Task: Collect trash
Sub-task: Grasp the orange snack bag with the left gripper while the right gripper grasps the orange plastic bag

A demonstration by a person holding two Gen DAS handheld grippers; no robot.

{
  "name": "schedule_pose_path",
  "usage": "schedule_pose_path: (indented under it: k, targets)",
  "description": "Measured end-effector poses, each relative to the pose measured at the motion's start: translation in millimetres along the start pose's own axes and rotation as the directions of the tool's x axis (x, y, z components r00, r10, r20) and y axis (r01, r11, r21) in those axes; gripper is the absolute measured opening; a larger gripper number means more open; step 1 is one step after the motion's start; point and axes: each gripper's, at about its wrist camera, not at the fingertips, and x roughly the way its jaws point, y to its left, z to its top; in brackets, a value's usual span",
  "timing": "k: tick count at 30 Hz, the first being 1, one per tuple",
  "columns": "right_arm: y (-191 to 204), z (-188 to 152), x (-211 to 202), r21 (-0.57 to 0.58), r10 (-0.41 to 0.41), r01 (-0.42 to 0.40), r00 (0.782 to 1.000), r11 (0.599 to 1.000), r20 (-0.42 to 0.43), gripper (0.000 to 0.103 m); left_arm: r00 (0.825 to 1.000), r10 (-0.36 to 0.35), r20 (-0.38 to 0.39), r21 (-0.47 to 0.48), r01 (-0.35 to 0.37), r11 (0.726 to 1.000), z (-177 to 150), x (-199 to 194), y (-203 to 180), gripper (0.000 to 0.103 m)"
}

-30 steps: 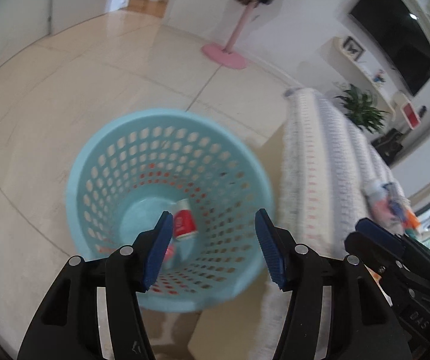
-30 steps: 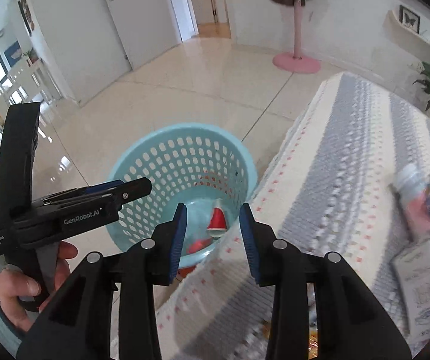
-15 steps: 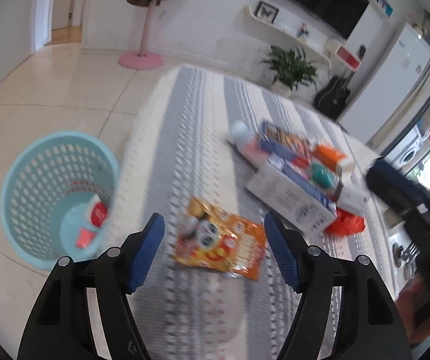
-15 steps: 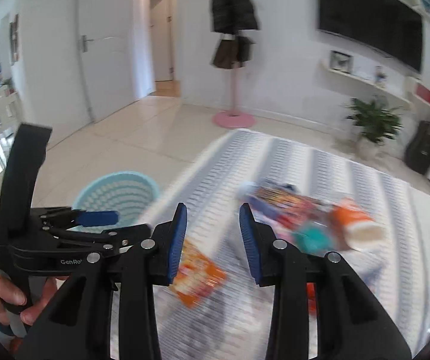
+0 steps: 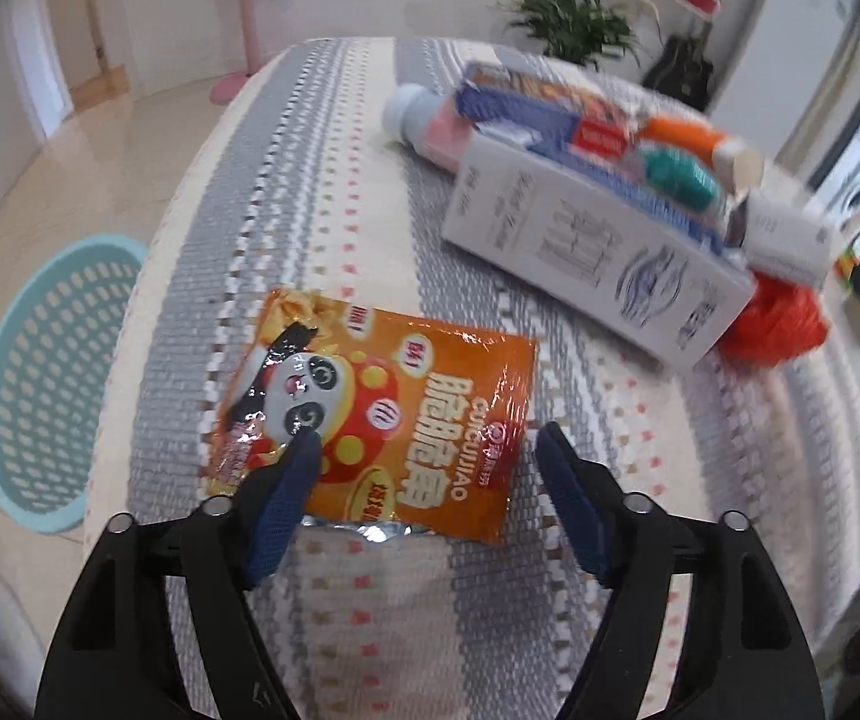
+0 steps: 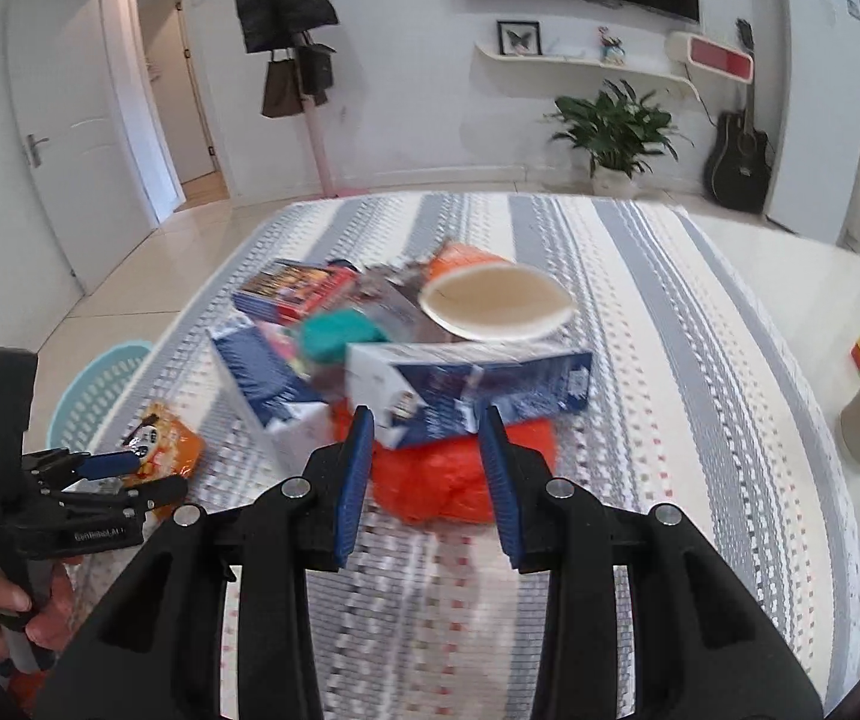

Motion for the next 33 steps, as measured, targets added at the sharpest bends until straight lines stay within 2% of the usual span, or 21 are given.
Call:
schedule_pose_path:
  k: [2, 4, 6, 9, 11, 12, 16, 20, 22, 25, 31, 32, 33]
  targets:
    - [-6.0, -0.7, 5.3, 0.013, 0.003, -0.002, 1.0, 1.0, -0.008, 0.038, 0.999, 0.051, -0.004, 0.055, -0.051, 0.997, -1.8, 5.2, -10.2, 0.08]
    - [-8.1, -3.2, 8.3, 0.026, 0.01, -0.009, 1.0, 1.0, -0.019, 0.047, 0.997, 0.076, 0.007, 0.08, -0.077, 0.994, -4.0, 6.3, -14.2, 0.08]
    - [-7.9, -6.4, 8.3, 0.038, 0.029, -0.028, 0.999, 0.999, -0.024, 0.05, 0.998, 0.069, 0.012, 0.069, -0.07, 0.995, -4.2, 6.6, -10.1, 0.08]
    - [-2.4, -7.1, 4.3, 0.024, 0.015, -0.014, 1.0, 1.0, -0.011, 0.058, 0.997, 0.07, 0.026, 0.061, -0.071, 0.996, -4.4, 6.5, -4.9, 0.072]
    - [0.8, -3.7, 2.0, 0.026, 0.019, -0.019, 1.0, 0.999, -0.007, 0.062, 0.996, 0.076, 0.038, 0.058, -0.078, 0.995, -5.8, 3.9, -4.8, 0.058]
    - [0.6, -2.6, 2.4, 0.034, 0.024, -0.024, 1.0, 0.999, -0.009, 0.063, 0.997, 0.07, 0.04, 0.055, -0.072, 0.996, -5.4, 2.8, -3.9, 0.057]
    - [4.8, -3.9, 3.6, 0.016, -0.006, 0.006, 1.0, 1.0, -0.019, 0.065, 0.995, 0.081, 0.051, 0.042, -0.083, 0.996, -4.8, -0.3, 3.6, 0.038]
    - [-8.7, -12.4, 21.9, 0.064, -0.003, 0.008, 0.997, 0.998, -0.075, 0.067, 0.994, 0.093, 0.055, 0.012, -0.094, 0.995, -2.0, -3.4, 8.5, 0.016]
    - [-11.0, -14.3, 33.8, 0.072, 0.0, 0.007, 0.995, 0.997, -0.102, 0.072, 0.994, 0.091, 0.058, -0.012, -0.09, 0.996, -1.3, -5.0, 15.7, 0.011]
    - [-9.4, -15.1, 46.6, 0.068, -0.004, 0.012, 0.993, 0.998, -0.115, 0.079, 0.993, 0.087, 0.074, -0.043, -0.084, 0.996, -0.8, -9.7, 22.3, 0.007]
    - [-12.8, -11.4, 69.3, 0.094, -0.013, 0.027, 0.988, 0.995, -0.154, 0.079, 0.991, 0.07, 0.113, -0.088, -0.061, 0.994, 1.0, -22.3, 31.8, 0.004]
    - [-13.9, -11.2, 72.3, 0.099, -0.005, 0.021, 0.986, 0.995, -0.167, 0.078, 0.991, 0.065, 0.119, -0.097, -0.053, 0.994, 0.5, -23.9, 31.9, 0.004]
    - [-14.5, -11.4, 75.2, 0.108, 0.008, 0.011, 0.984, 0.994, -0.176, 0.073, 0.991, 0.057, 0.124, -0.105, -0.044, 0.993, 1.0, -26.1, 33.6, 0.004]
